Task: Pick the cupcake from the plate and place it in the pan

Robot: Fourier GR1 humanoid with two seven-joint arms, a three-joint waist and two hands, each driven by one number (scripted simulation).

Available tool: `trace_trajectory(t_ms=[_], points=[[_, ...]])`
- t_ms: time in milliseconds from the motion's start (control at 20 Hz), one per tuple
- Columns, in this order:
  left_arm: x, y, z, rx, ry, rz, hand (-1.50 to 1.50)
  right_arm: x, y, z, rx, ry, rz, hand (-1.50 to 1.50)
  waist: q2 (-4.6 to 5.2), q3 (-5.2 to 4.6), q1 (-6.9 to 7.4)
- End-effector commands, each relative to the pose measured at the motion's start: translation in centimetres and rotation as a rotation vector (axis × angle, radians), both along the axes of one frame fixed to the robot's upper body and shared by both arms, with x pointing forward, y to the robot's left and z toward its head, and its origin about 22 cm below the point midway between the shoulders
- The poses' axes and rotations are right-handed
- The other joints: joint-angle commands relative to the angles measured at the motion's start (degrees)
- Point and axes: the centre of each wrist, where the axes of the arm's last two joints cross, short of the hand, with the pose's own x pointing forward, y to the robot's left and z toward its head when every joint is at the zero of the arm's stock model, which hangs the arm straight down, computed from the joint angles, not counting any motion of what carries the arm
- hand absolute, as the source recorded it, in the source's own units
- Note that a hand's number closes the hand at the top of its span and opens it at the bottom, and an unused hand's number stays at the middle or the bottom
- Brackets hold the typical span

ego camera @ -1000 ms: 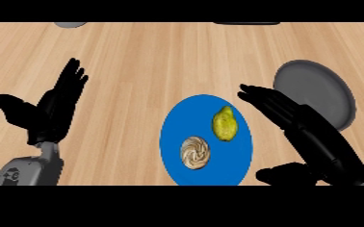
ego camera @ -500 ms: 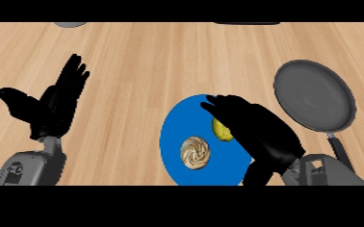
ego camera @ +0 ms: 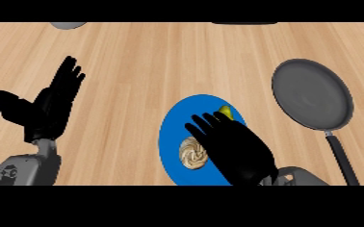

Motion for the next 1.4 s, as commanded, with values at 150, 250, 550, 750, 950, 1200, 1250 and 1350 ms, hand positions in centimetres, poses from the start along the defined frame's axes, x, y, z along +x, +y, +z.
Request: trace_trajectory(t_ms=[150, 250, 550, 750, 950, 1200, 1250, 1350], points=[[0.2, -0.6, 1.4, 0.008, 0.001, -0.008, 0.00, -1.5, 3.1, 0.9, -0.156, -0.110, -0.021, -1.50, -0.09, 0.02, 0.00], [-0.5, 0.7, -0.5, 0.004, -0.010, -0.019, 0.00, -0.8, 2.7, 0.8, -0.170, -0.109, -0.021, -1.50, 0.01, 0.01, -0.01], [0.2, -0.9, -0.7, -0.003, -0.003, -0.002, 0.00, -1.3, 6.3, -0.9, -0.093, -0.102, -0.005, -1.50, 0.07, 0.03, -0.05], [0.4, 1.7, -0.8, -0.001, 0.011, -0.007, 0.00, -0.9, 7.9, -1.9, -0.183, -0.071, -0.034, -1.50, 0.10, 0.00, -0.02], [-0.6, -0.7, -0.3, 0.000, -0.005, 0.004, 0.00, 0.1, 6.3, -2.4, -0.184, -0.083, -0.086, -1.50, 0.03, 0.04, -0.09], [-0.4, -0.3, -1.1, 0.011, -0.014, -0.007, 0.00, -0.7, 5.8, -4.0, -0.181, -0.071, -0.081, -1.50, 0.05, 0.04, -0.22], [-1.3, 1.1, -1.9, 0.010, -0.010, -0.011, 0.00, 1.1, 7.6, -4.8, -0.141, -0.073, -0.075, -1.50, 0.11, 0.03, 0.08], [0.6, 0.5, -0.6, -0.002, -0.006, -0.002, 0.00, 2.2, 6.6, -6.6, -0.197, -0.065, -0.072, -1.50, 0.15, 0.04, -0.03]])
